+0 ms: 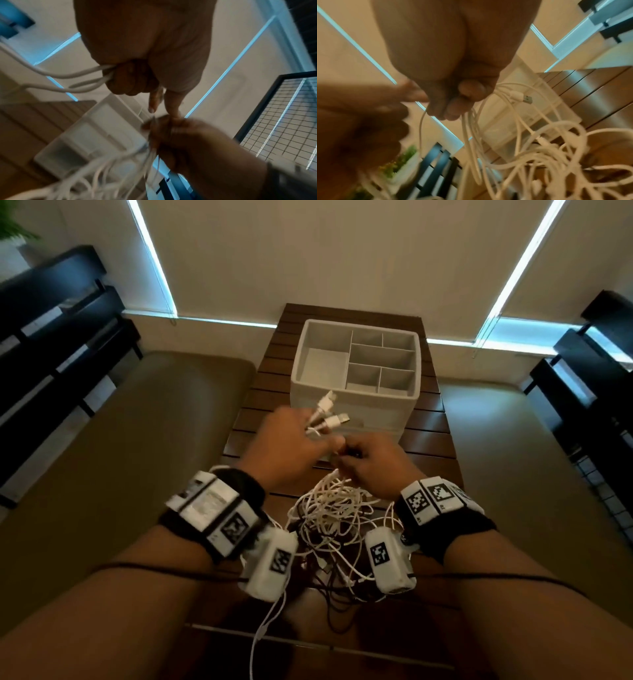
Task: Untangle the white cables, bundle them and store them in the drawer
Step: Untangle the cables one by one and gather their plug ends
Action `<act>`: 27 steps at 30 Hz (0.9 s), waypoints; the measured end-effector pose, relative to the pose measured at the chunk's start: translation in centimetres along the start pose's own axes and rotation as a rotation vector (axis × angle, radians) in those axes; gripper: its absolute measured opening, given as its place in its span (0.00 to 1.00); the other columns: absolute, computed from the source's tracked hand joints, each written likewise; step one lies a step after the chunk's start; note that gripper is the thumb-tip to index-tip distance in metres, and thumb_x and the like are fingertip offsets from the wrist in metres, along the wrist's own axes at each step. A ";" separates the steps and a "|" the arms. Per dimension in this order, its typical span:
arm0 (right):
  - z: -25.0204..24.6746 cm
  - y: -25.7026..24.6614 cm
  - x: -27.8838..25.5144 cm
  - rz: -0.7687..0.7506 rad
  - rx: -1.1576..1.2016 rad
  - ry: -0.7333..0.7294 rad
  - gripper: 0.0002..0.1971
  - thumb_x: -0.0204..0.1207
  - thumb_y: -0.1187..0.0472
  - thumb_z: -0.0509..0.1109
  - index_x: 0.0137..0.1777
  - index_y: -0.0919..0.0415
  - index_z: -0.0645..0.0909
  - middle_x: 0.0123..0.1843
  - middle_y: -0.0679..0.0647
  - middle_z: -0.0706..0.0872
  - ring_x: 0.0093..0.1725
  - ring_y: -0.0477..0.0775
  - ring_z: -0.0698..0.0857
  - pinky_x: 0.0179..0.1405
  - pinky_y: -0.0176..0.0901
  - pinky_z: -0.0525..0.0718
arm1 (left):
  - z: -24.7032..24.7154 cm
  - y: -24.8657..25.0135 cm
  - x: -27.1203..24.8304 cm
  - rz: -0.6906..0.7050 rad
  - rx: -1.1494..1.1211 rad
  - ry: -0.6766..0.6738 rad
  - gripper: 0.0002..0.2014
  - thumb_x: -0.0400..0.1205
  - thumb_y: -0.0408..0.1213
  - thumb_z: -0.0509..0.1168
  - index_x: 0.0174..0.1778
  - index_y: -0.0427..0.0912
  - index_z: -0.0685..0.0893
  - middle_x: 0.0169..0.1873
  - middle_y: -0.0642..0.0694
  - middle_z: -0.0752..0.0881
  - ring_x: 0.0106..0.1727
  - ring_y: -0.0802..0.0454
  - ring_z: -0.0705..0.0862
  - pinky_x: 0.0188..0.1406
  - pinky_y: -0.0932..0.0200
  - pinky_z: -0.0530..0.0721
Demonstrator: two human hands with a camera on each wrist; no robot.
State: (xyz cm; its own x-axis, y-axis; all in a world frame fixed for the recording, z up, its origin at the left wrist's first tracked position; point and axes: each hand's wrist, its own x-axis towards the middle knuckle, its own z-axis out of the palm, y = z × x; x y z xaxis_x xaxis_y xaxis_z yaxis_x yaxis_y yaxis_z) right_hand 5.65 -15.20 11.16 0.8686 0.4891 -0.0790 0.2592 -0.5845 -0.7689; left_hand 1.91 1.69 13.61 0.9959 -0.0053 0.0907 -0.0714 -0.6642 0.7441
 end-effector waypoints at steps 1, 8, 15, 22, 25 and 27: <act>-0.1 -0.6 0.1 -0.023 -0.004 0.009 0.06 0.78 0.65 0.68 0.46 0.59 0.86 0.35 0.55 0.88 0.31 0.49 0.86 0.32 0.41 0.84 | 1.1 -0.1 -0.1 -0.014 -0.011 -0.007 0.10 0.76 0.45 0.75 0.32 0.54 0.81 0.27 0.57 0.82 0.29 0.64 0.79 0.26 0.68 0.73; 0.1 0.5 -0.5 0.088 0.219 -0.058 0.03 0.77 0.68 0.70 0.44 0.61 0.82 0.36 0.58 0.87 0.30 0.54 0.85 0.27 0.38 0.82 | 0.8 0.4 0.6 0.004 0.310 -0.028 0.18 0.80 0.49 0.69 0.26 0.51 0.73 0.24 0.54 0.75 0.29 0.50 0.77 0.27 0.57 0.66; 0.3 2.7 0.5 0.087 0.034 -0.041 0.06 0.78 0.63 0.69 0.41 0.53 0.83 0.42 0.56 0.89 0.43 0.60 0.88 0.51 0.60 0.87 | -3.3 1.4 0.8 -0.021 0.004 0.354 0.08 0.81 0.44 0.70 0.37 0.46 0.85 0.24 0.54 0.76 0.21 0.66 0.74 0.21 0.71 0.66; -0.1 0.2 1.1 0.017 0.065 0.064 0.05 0.76 0.67 0.71 0.44 0.58 0.86 0.35 0.59 0.89 0.32 0.55 0.88 0.36 0.48 0.87 | -0.8 0.9 -0.6 0.029 0.213 0.329 0.07 0.81 0.44 0.68 0.46 0.44 0.87 0.28 0.56 0.78 0.28 0.58 0.75 0.25 0.71 0.65; -0.4 -0.9 1.4 -0.058 0.138 0.091 0.08 0.73 0.73 0.70 0.48 0.61 0.84 0.38 0.58 0.88 0.29 0.50 0.86 0.27 0.39 0.83 | 1.2 1.1 -0.4 0.018 0.253 0.117 0.12 0.82 0.48 0.67 0.37 0.44 0.82 0.27 0.52 0.78 0.31 0.49 0.79 0.27 0.64 0.70; -0.6 -1.1 0.9 -0.056 0.284 0.062 0.10 0.73 0.75 0.70 0.52 0.63 0.81 0.41 0.58 0.87 0.29 0.45 0.85 0.27 0.34 0.81 | 1.2 0.7 0.0 -0.004 0.247 0.102 0.15 0.82 0.48 0.67 0.31 0.46 0.78 0.26 0.51 0.78 0.32 0.45 0.81 0.27 0.58 0.70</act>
State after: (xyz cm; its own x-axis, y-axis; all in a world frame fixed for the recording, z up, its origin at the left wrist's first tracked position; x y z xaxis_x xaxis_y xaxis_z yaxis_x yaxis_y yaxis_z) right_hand 6.40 -14.54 12.28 0.8828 0.4698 0.0004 0.1864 -0.3494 -0.9183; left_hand 1.97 0.33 13.39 0.9844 0.0644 0.1639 -0.0394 -0.8266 0.5614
